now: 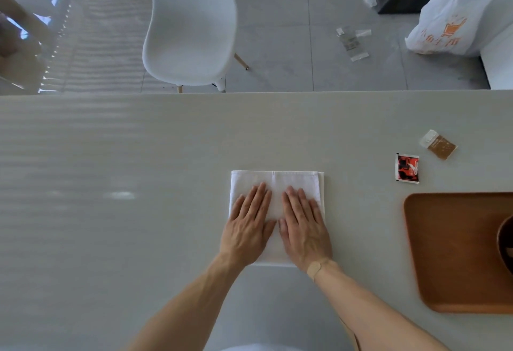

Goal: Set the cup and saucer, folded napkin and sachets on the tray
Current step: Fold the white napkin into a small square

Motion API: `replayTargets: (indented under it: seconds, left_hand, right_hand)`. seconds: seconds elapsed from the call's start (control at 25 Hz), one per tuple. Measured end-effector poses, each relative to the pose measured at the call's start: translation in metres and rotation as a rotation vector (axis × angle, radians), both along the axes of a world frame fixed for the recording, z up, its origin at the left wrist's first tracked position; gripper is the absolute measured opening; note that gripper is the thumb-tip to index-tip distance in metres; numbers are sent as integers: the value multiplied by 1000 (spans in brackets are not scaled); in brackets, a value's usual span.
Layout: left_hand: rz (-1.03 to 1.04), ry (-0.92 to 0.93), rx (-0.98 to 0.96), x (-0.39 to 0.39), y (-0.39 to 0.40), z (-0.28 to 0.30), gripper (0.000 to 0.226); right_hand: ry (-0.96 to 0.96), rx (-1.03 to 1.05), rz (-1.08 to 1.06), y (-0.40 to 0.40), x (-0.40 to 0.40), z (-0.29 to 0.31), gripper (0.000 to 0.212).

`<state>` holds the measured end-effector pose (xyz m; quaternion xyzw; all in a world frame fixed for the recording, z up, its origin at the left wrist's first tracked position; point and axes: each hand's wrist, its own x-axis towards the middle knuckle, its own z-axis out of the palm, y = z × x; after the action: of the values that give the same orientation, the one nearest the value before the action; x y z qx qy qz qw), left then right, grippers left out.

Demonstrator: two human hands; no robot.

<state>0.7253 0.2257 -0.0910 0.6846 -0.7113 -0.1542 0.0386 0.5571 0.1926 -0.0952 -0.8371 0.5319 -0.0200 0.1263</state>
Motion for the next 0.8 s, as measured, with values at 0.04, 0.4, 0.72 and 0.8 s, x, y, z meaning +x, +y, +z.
replayTargets:
  seconds: [0.04, 0.4, 0.72, 0.8]
  left_hand:
    - [17, -28, 4, 10, 2, -3, 63]
    - [56, -116, 88, 26, 3, 4, 68]
    - [0, 9, -13, 3, -52, 17, 57]
    - [-18, -17, 23, 0, -65, 12, 57]
  right_hand:
    - [4, -3, -1, 0, -1, -4, 59]
    - [50, 35, -5, 1, 4, 0, 64]
    - [40, 10, 0, -51, 25, 23, 56]
    - [77, 53, -12, -59, 24, 15, 58]
